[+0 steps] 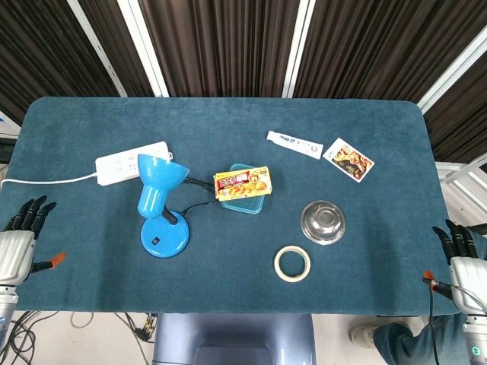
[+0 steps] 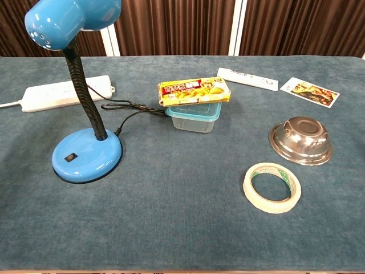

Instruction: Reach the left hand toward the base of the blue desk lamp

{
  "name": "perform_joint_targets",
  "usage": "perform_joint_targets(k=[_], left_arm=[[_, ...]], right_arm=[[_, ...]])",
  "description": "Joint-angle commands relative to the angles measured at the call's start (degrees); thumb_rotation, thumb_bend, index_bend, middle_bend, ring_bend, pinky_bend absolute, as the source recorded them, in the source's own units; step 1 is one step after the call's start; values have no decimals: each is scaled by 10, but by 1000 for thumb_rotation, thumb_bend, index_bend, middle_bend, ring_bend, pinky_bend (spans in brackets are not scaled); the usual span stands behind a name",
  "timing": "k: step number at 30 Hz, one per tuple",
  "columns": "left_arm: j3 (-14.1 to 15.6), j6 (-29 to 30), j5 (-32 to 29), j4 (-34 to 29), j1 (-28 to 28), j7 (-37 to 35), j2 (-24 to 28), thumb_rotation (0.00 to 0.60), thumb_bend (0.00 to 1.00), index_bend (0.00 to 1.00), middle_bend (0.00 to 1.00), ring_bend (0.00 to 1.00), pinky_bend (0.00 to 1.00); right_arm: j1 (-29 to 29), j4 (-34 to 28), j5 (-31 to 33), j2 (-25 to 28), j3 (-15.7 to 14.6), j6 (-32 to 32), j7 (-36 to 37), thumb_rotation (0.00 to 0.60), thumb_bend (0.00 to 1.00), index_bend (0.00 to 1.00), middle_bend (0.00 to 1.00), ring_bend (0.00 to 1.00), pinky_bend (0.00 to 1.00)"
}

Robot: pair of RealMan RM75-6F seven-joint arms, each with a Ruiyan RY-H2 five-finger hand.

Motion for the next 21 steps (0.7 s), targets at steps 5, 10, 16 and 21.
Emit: perform_joint_targets(k=[5, 10, 16, 21], left_arm=[[0, 15, 25, 12, -3, -6, -12, 600, 263, 111, 249, 262, 467], [19, -2, 77, 28, -21, -36, -32, 600, 499, 139, 549, 558, 701], [40, -48, 121, 51, -55, -27, -60, 600, 664, 151, 757, 743, 814], [58, -119, 122, 61, -83, -11, -86, 600, 685, 146, 794, 766, 827]], right_arm=[[0, 0, 1, 0, 0, -1, 1, 600, 289, 142, 63, 44, 1000], [-1, -2, 1, 0, 0, 0, -1, 600, 289, 142, 63, 44, 1000], [-1, -2, -1, -1, -2, 1, -3, 600, 289, 143, 63, 44, 1000], [-1, -2, -1, 0, -2, 1, -4, 600, 290, 143, 63, 45, 1000]])
